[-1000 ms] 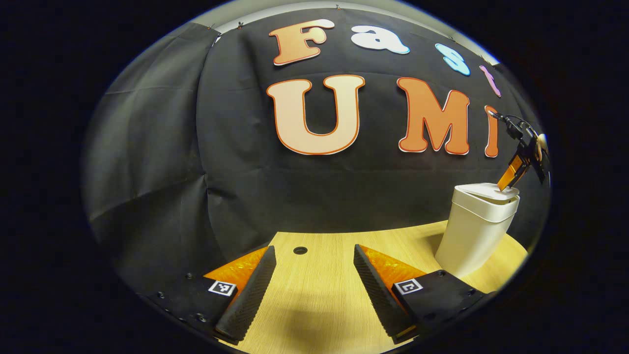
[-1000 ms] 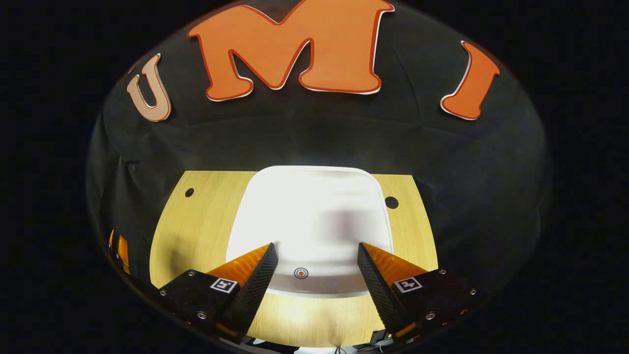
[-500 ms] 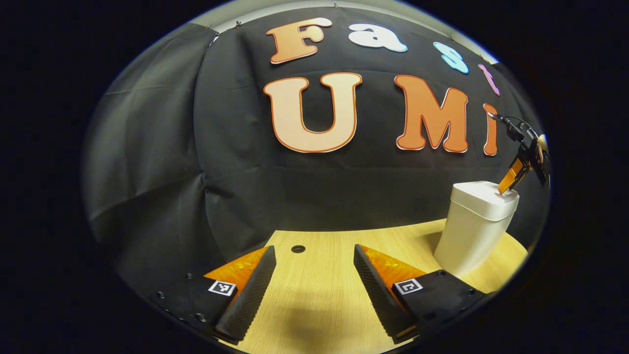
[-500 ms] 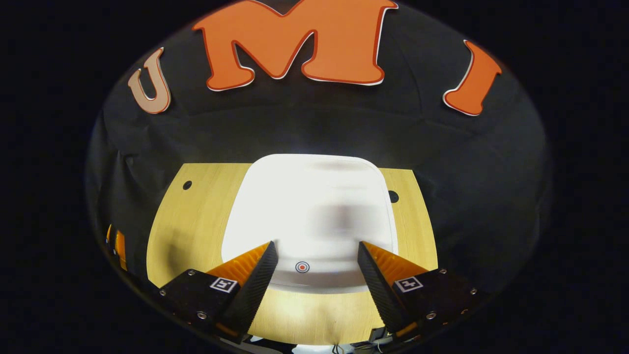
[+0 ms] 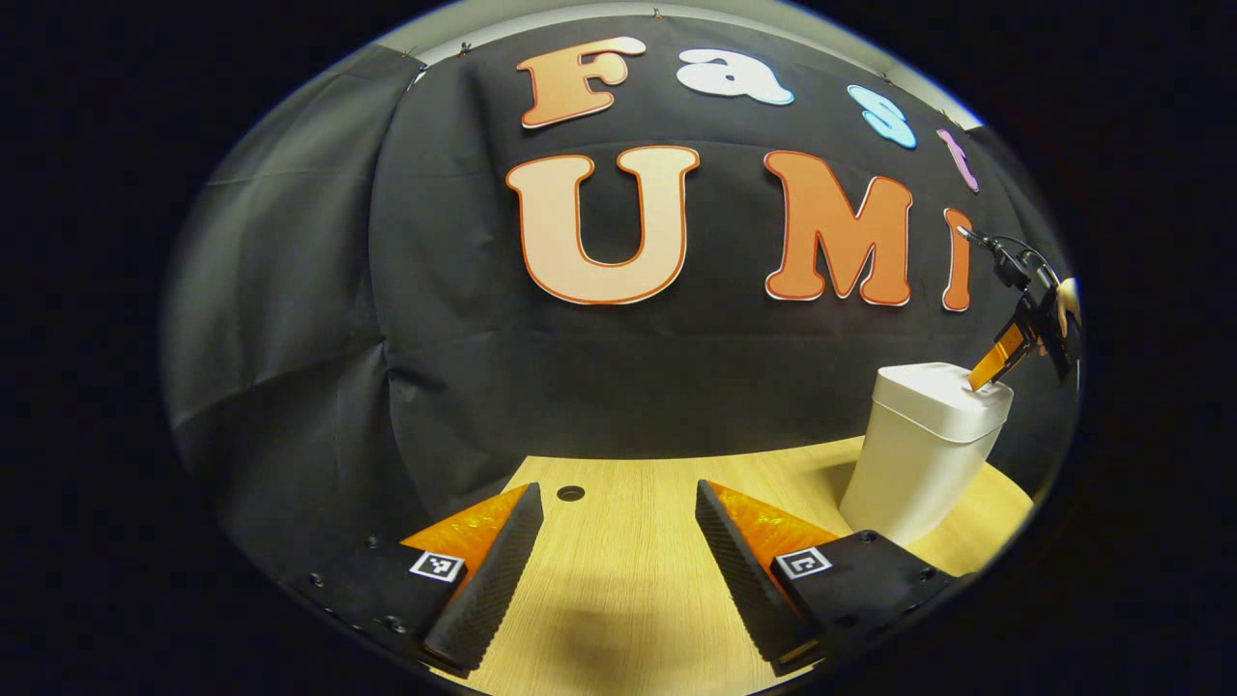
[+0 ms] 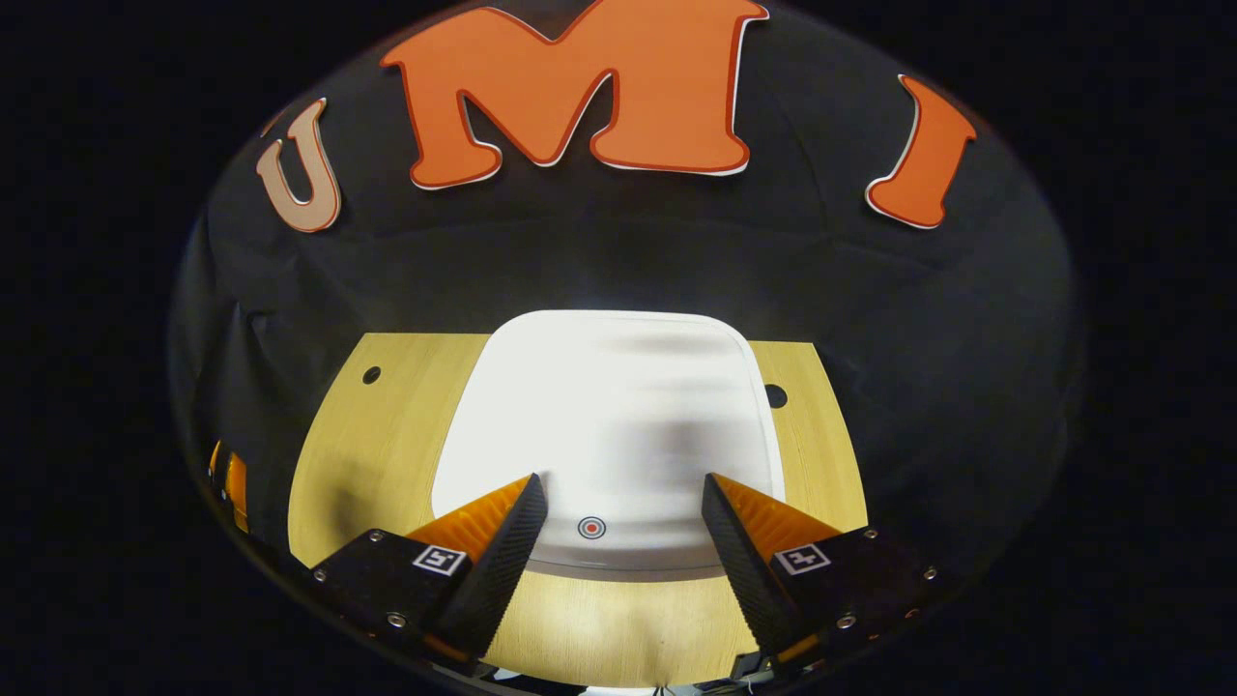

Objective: Press the lid of the desktop garbage bin to open it, pick up the crumpled paper on the desktop and throw it into the bin, then pick up the pop can on the desktop and drop it into the bin, and finally close the garbage bin lid.

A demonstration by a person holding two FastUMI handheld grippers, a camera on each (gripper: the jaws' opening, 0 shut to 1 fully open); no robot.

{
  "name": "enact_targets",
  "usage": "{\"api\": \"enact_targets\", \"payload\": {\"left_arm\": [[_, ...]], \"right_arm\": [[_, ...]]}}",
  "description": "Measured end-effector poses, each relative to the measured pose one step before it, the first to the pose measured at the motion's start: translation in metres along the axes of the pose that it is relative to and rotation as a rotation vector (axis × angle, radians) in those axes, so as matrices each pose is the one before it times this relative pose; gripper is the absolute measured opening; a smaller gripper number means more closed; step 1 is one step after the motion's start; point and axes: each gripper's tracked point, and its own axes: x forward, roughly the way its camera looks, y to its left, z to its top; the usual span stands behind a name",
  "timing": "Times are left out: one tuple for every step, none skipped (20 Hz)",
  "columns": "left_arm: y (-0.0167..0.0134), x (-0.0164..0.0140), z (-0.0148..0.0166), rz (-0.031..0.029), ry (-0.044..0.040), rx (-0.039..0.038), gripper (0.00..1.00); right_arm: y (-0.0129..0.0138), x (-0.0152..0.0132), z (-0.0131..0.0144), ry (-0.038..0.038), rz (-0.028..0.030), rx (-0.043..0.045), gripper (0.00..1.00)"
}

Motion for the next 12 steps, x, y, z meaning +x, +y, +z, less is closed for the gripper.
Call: {"api": "enact_targets", "payload": {"left_arm": [[-0.00151,-0.00023,0.00016,-0.00234,-0.0006,-0.0001,1.0],[-0.00105,0.00034,0.00184,-0.00215,-0.00149,0.00029,1.0],[0.00012,-0.00039,0.00242,0.00026,-0.00357,0.00097,1.0],[-0.00093,-0.00053,0.00273,0.00067,-0.00623,-0.00036,1.0],[0.00055,0.00019,0.00179,0.00003,-0.00383,-0.00009,1.0],[0.00086,-0.00127,0.00245,0.00139,-0.00373,0.00059,1.0],[0.00076,-0.00005,0.00275,0.00355,-0.00271,0.00125,1.0],[0.00214,-0.00038,0.00099,0.00295,-0.00407,0.0004,1.0],[0.00118,-0.00022,0.00282,0.00376,-0.00523,-0.00082,1.0],[0.00189,-0.00025,0.00138,0.00413,-0.00348,-0.00095,1.0],[0.00099,0.00004,0.00166,0.00218,-0.00328,-0.00173,1.0],[0.00015,-0.00027,0.00288,0.00126,-0.00623,-0.00409,1.0]], "right_arm": [[-0.0003,-0.00091,0.00104,-0.00844,0.00512,0.0031,1.0],[-0.00372,0.00042,0.00049,-0.00897,-0.01659,0.00964,0.99],[-0.00419,-0.00149,0.00062,-0.01145,-0.01374,0.01264,0.99],[-0.00181,-0.00242,-0.0008,-0.0073,-0.00576,0.02669,0.99],[0.00341,-0.00243,0.00298,-0.01816,0.01086,0.02513,0.99],[0.00133,-0.0034,0.00364,-0.02534,0.01106,0.0178,0.99],[-0.00096,-0.00613,0.0045,-0.03078,0.00167,0.00901,0.99],[-0.0016,-0.00508,0.00533,-0.03786,-0.00574,0.00004,0.99],[-0.00094,-0.00824,0.00426,-0.03791,-0.00343,-0.00635,0.99],[0.00098,-0.0065,0.00249,-0.0369,-0.0015,-0.00571,0.99],[0.00172,-0.00852,0.00162,-0.03499,0.00699,-0.00842,0.98],[0.00095,-0.00779,0.00081,-0.03445,0.00043,-0.00932,0.98]]}}
